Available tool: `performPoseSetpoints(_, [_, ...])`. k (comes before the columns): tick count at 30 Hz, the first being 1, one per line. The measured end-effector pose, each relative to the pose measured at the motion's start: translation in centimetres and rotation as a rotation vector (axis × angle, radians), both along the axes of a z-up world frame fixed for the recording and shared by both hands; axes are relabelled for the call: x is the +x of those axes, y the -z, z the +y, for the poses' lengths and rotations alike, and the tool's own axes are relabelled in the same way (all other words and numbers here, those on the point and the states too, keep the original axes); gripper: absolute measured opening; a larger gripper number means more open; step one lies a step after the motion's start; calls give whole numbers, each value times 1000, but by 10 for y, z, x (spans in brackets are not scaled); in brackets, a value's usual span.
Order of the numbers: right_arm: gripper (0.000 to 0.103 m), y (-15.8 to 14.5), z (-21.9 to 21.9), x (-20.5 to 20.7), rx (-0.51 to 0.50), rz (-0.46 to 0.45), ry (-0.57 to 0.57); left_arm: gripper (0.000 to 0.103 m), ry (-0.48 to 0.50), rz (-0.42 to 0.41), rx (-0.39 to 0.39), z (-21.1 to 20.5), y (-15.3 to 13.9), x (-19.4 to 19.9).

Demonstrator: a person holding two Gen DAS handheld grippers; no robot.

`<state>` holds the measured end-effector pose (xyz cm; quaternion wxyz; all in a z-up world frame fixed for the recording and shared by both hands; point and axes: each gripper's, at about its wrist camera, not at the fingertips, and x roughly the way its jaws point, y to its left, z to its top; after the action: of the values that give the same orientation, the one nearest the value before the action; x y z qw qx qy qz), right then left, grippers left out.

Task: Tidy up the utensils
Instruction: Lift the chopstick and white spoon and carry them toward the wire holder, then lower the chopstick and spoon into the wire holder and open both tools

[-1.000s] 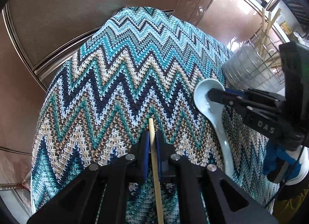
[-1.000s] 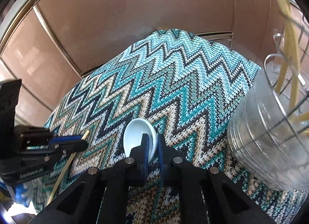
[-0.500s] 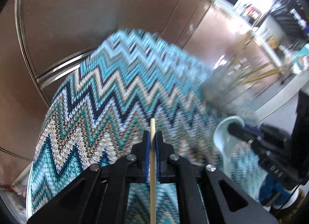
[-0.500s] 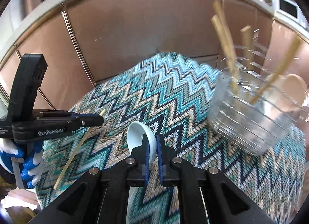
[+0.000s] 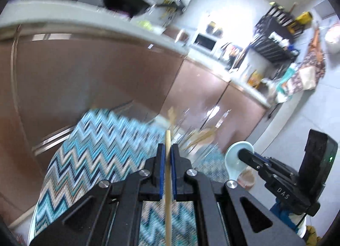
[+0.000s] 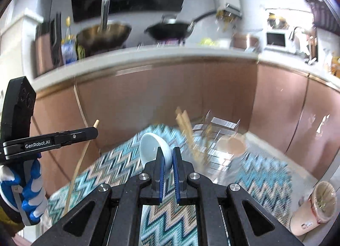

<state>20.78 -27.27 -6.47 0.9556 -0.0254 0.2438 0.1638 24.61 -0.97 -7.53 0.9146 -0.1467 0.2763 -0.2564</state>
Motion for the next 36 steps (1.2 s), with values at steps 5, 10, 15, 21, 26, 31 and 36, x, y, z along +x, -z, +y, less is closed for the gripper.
performPoseSetpoints(5, [7,-39,-18,9,26,-124,59,5,21,-105,-73,-28,-49,19])
performPoseSetpoints(10, [7,-64,-25,39,56,-254,104,5,-14,-209,-146,-56,-82,52])
performPoseSetpoints(15, [7,-57,-38,82,77,-321,154,5,-104,-306,-186,-81,-83,87])
performPoseSetpoints(21, [7,-27,-51,125,108,-297,169,5,-197,-339,-202,-101,-57,129])
performPoseSetpoints(26, [7,-5,-51,137,91,-296,173,5,-260,-358,-179,-113,-29,151])
performPoseSetpoints(31, [7,14,-43,138,33,-320,188,5,-303,-411,-166,-123,-8,153])
performPoseSetpoints(36, [8,31,-41,135,3,-317,187,5,-338,-474,-140,-124,8,140])
